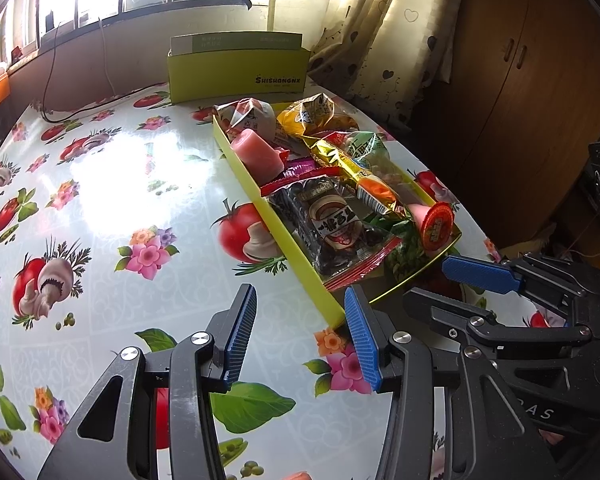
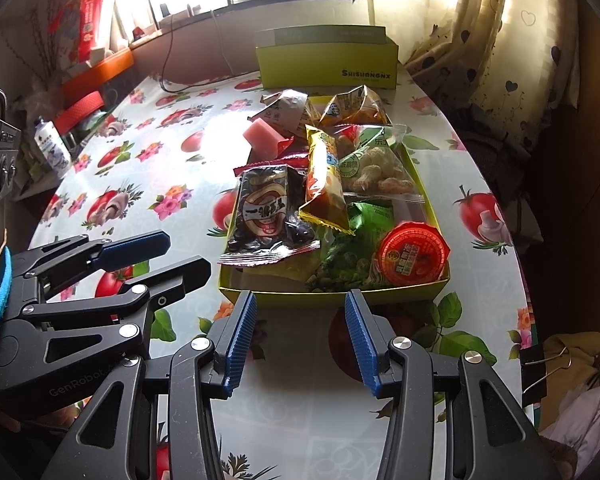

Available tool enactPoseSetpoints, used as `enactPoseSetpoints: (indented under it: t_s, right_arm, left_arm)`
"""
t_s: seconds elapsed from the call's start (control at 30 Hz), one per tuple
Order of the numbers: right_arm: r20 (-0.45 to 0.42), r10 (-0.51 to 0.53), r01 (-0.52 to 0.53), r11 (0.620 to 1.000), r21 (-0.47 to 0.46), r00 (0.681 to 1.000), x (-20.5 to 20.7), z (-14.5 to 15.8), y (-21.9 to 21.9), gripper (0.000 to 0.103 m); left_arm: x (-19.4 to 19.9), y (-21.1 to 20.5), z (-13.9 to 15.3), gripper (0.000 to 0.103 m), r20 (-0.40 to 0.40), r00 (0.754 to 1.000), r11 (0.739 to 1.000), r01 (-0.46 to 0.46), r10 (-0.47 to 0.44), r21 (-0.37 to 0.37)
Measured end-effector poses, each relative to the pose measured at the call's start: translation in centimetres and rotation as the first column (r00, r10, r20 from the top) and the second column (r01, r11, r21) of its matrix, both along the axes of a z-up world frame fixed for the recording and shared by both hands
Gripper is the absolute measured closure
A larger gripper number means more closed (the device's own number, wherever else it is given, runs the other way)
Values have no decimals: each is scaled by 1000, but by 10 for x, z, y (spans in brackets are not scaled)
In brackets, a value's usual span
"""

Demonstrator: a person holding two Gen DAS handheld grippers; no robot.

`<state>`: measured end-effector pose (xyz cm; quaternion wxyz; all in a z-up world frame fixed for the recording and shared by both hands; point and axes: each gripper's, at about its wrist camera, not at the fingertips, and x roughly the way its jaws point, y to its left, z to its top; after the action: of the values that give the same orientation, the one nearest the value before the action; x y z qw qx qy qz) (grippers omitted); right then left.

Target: Organize snacks

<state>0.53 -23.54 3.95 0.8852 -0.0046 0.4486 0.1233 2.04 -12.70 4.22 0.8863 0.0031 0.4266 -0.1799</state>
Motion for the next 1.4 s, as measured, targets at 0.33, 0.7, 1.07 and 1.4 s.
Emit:
enactPoseSetpoints:
  t_s: [0.33, 0.7, 1.07, 1.4]
  right_arm:
    - [13, 8, -8, 1000, -3, 1000, -2, 0, 5, 58]
    - [1, 5, -5, 1000, 10, 1000, -2, 1, 5, 58]
    - [3, 4, -4, 1000, 9, 1000, -3, 1, 6, 58]
    - [3, 4, -4, 1000, 10, 1000, -3, 1, 5, 58]
  left_arm:
    - [-1, 1, 0, 56, 3, 1000, 1000, -2, 2, 1]
    - [-2, 1, 1, 56, 2, 1000, 1000, 1, -1, -3]
    - [-2, 1, 1, 56, 2, 1000, 1000, 1, -1, -2]
    - [-2, 1, 1, 56, 3, 1000, 1000, -1, 1, -3]
